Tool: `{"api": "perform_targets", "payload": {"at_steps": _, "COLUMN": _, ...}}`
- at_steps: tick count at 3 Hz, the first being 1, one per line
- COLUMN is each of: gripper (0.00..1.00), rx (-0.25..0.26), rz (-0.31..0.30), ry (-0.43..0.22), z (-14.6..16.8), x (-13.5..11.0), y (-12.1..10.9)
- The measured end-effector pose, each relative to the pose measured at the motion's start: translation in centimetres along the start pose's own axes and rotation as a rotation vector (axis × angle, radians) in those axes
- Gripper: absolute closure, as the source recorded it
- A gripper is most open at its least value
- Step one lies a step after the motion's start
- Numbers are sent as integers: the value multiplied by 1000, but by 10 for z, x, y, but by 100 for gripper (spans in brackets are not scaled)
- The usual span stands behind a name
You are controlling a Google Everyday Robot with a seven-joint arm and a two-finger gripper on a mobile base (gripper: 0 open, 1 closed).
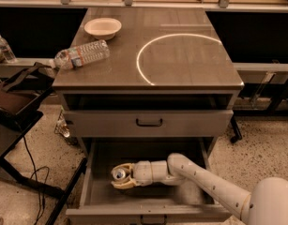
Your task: Place redbull can into middle drawer
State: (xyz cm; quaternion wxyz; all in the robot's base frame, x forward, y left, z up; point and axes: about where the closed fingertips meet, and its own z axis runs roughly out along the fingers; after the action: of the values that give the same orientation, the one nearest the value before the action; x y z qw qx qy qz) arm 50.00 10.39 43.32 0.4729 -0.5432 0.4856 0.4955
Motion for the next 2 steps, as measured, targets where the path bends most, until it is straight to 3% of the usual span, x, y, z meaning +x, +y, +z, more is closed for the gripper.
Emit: {"api": "perform_targets", "payload": {"at_steps": 2, "gripper": 28, "rx": 0, "rz": 0, "ry": 0, "z": 0, "x": -2, "y": 0}}
